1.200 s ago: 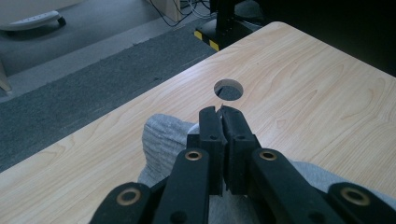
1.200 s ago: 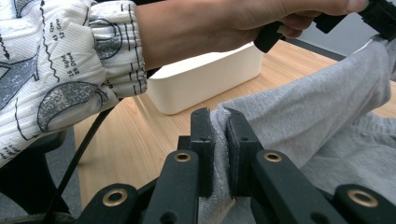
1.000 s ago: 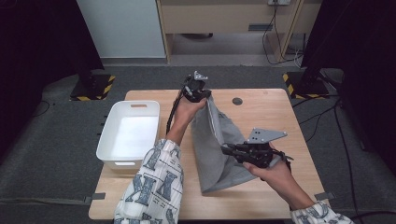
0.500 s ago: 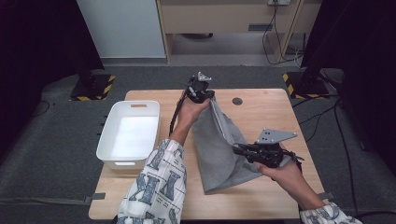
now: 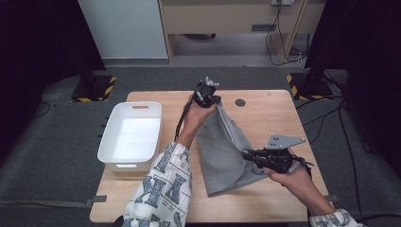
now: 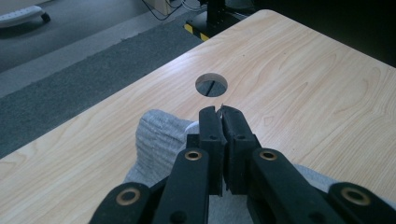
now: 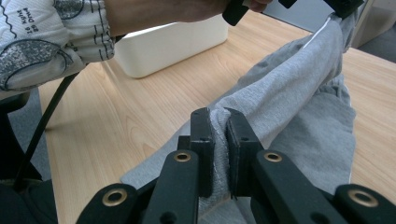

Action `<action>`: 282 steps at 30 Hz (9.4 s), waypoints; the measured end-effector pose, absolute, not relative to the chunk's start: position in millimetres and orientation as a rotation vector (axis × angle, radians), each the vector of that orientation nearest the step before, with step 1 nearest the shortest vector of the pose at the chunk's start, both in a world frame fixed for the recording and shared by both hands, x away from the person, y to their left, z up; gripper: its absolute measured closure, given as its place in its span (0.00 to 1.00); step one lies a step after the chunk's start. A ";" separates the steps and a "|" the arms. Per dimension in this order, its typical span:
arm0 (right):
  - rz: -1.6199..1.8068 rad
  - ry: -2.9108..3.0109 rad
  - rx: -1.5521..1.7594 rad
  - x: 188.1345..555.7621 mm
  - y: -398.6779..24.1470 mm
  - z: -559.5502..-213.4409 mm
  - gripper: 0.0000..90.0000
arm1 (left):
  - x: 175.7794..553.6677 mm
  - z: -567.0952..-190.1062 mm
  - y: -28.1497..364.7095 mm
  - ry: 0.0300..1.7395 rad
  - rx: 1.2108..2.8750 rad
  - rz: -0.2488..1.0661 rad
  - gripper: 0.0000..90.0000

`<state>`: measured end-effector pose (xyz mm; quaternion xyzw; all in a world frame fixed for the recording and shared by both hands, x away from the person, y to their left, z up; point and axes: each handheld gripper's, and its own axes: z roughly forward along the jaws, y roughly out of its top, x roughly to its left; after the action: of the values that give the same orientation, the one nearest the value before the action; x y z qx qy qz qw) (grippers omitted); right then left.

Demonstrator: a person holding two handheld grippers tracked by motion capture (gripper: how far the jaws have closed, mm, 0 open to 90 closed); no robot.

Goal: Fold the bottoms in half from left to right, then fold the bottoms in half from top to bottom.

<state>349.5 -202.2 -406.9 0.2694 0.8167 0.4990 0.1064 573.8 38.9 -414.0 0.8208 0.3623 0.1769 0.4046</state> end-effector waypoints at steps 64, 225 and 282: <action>1.165 2.503 0.955 373.2 -250.9 -502.0 0.91 | 581.7 -466.8 16.8 0.957 2.106 0.398 0.96; 0.957 2.429 1.249 530.6 -147.1 -519.1 0.59 | 504.0 -528.6 94.7 1.139 2.098 0.413 0.64; 1.109 2.466 1.358 547.4 -158.9 -524.3 0.61 | 525.5 -522.8 82.7 1.130 2.165 0.361 0.74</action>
<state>547.4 -158.9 -524.3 0.4481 0.8136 0.3659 0.0577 525.5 82.7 -522.8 0.8278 0.4319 0.1382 0.3301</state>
